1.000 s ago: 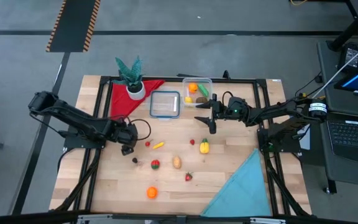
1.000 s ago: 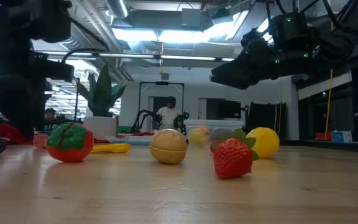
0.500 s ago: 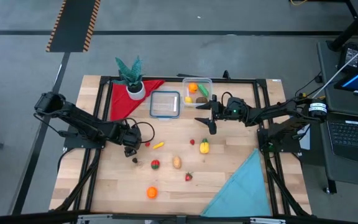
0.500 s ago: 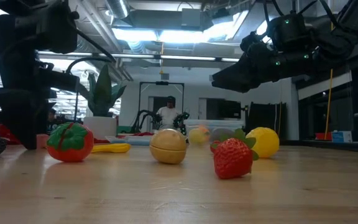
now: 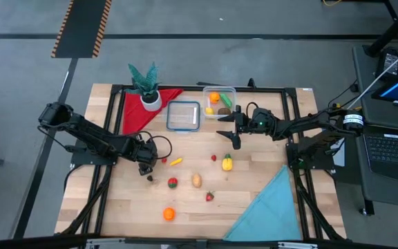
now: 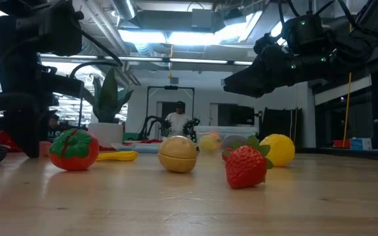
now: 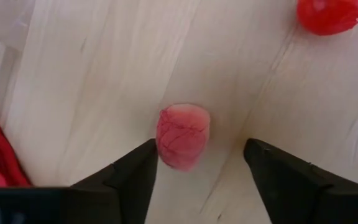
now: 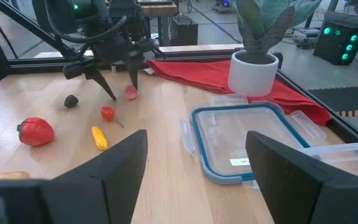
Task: Pick and placing Produce into tupperware
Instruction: Put the peach into the transparent bin
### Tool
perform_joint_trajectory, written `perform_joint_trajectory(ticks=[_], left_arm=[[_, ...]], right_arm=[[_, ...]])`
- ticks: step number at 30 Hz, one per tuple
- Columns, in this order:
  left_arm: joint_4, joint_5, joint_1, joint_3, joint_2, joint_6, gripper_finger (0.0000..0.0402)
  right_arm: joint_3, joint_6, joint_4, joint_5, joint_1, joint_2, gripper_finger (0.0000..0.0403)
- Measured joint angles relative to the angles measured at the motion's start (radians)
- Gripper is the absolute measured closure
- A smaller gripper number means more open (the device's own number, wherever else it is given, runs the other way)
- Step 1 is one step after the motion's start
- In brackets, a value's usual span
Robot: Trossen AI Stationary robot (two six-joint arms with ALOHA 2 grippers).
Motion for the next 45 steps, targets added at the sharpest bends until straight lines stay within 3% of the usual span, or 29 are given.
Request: perform_joint_trajectory(ticks=[13,28,35,45], left_arm=[[0.036,0.012,0.0,-0.001,0.001,-0.004,0.0263],[0.125,-0.022,0.002,-0.003,0.003,0.004,0.0314],[0.12,-0.029,0.002,-0.003,0.003,0.007,0.0383],[0.17,-0.034,0.005,-0.002,-0.02,0.047,0.0391]], right_arm=[[0.0,0.0,0.0,0.0,0.0,0.0,0.0128],[0.0,0.0,0.0,0.0,0.0,0.0,0.0128],[0.0,-0.001,0.0,0.0,0.0,0.0,0.0128],[0.0,-0.007,0.003,0.0,0.0,0.0,0.0128]])
